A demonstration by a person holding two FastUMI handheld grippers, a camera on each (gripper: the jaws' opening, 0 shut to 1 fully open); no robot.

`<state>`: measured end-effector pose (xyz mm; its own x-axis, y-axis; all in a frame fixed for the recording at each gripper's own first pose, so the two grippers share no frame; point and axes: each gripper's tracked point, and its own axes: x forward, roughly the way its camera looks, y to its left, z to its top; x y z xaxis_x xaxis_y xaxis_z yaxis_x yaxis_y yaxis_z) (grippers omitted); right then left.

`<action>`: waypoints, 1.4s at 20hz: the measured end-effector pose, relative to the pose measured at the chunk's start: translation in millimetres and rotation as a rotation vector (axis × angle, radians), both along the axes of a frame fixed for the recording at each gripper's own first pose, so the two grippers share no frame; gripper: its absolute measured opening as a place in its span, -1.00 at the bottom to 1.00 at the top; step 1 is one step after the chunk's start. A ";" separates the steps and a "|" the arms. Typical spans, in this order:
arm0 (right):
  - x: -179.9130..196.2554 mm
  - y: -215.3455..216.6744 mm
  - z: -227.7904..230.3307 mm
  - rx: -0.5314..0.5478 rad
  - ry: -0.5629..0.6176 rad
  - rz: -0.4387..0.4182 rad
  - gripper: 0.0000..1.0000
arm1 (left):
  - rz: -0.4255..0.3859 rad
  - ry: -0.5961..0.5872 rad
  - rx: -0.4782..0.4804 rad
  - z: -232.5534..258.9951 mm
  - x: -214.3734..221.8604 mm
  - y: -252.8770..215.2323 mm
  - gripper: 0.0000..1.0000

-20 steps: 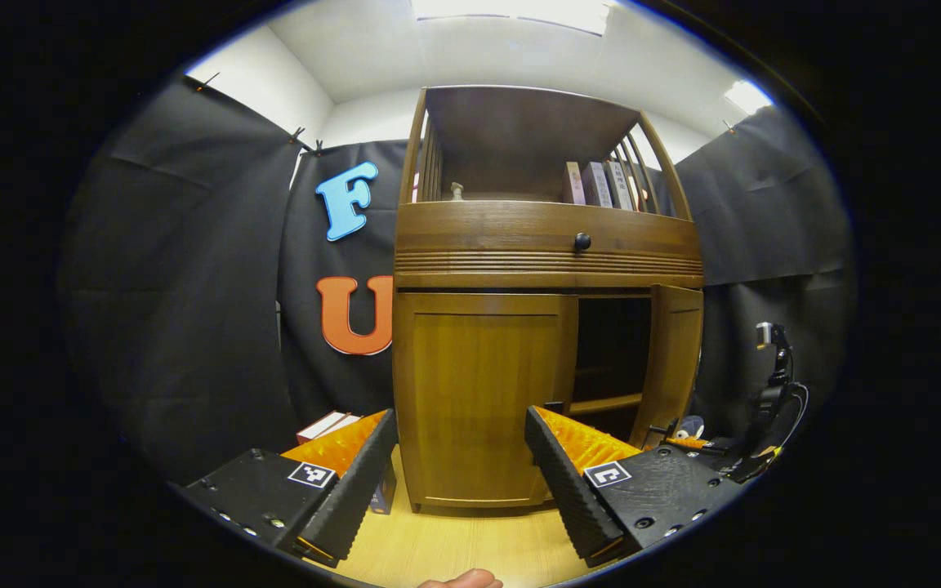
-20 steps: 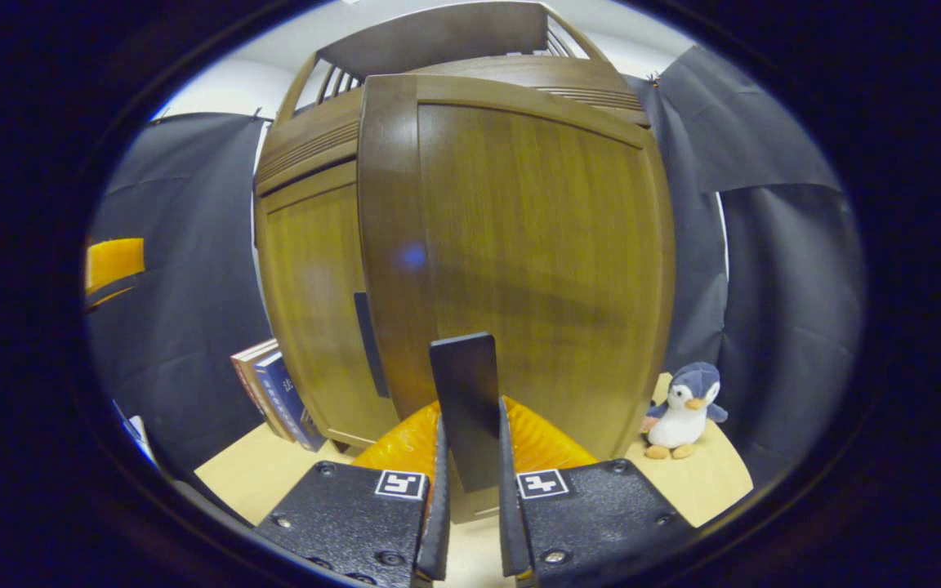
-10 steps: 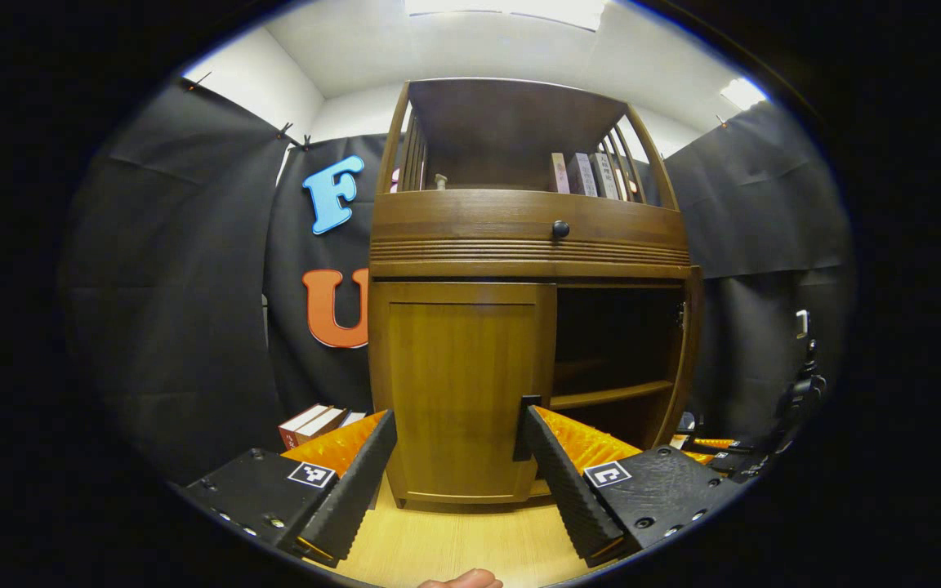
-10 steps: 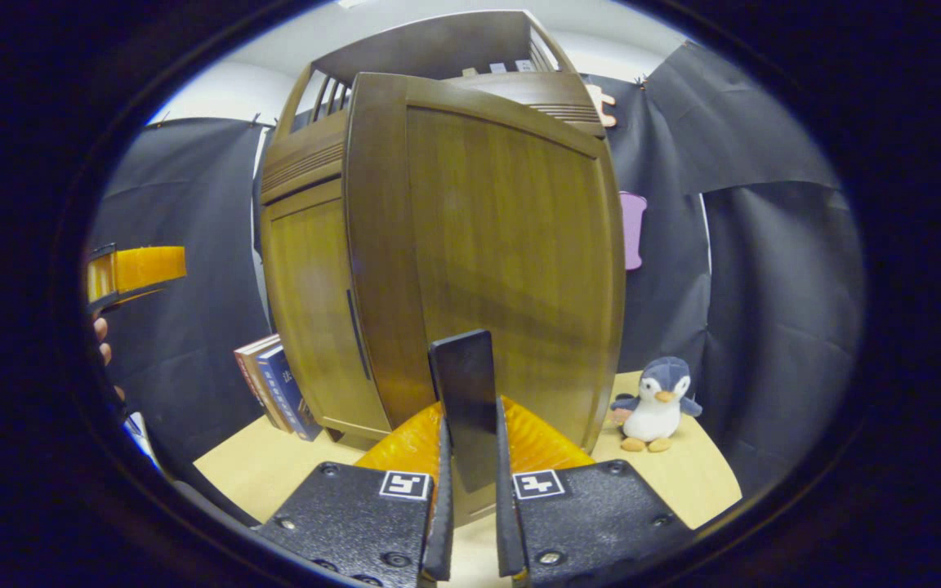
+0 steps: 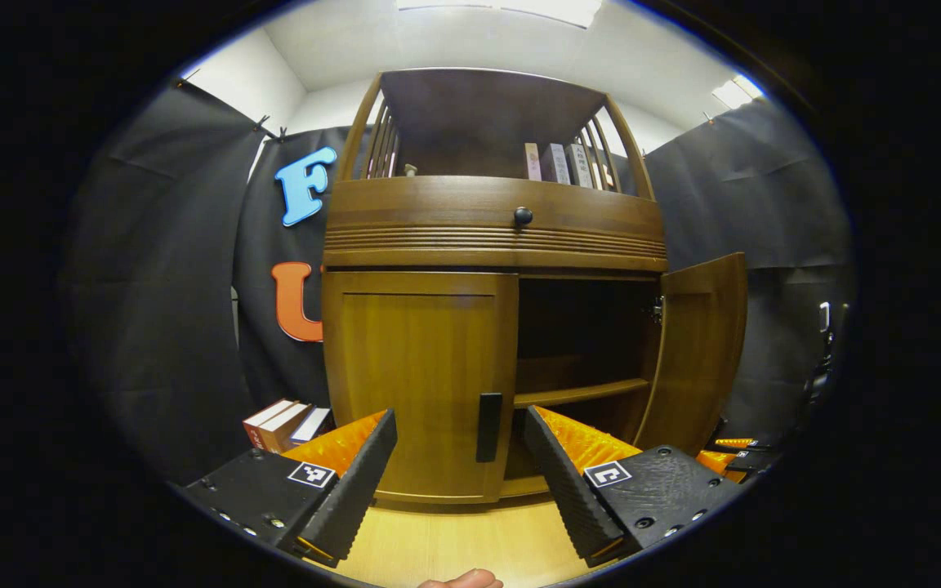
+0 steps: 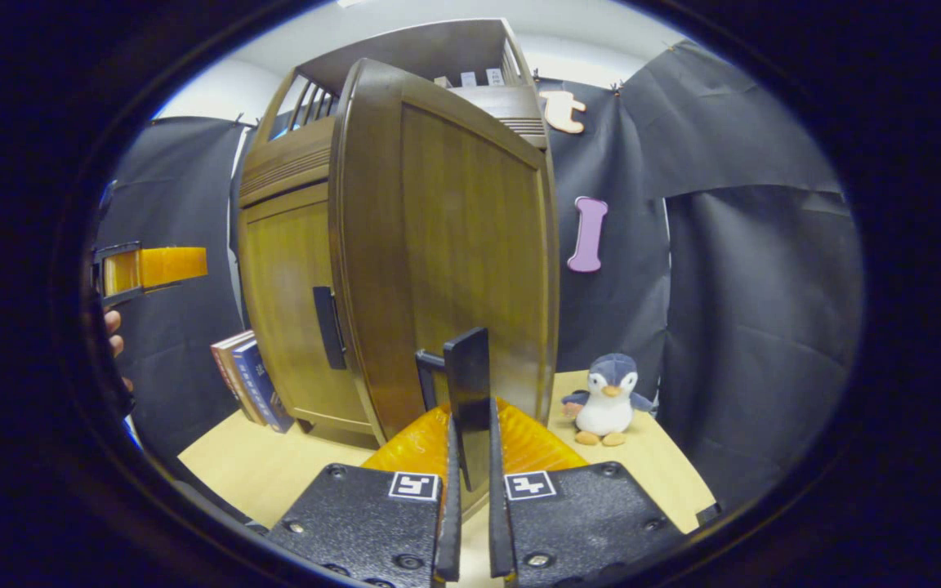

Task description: Open the right door of the double-door shoe cabinet with the right hand, and open the left door with the left hand.

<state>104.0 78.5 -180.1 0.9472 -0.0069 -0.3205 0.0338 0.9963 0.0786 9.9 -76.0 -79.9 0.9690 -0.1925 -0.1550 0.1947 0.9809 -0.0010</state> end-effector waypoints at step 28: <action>-27.0 -131.5 9.6 -0.010 0.032 -0.293 -0.92 | -0.105 0.096 0.001 -53.5 69.1 -55.1 0.89</action>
<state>77.0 -53.0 -170.5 0.8938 -0.2822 -0.3485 0.3228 0.9443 0.0633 79.0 -131.1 -133.5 0.9242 -0.2916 -0.2465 0.2950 0.9552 -0.0238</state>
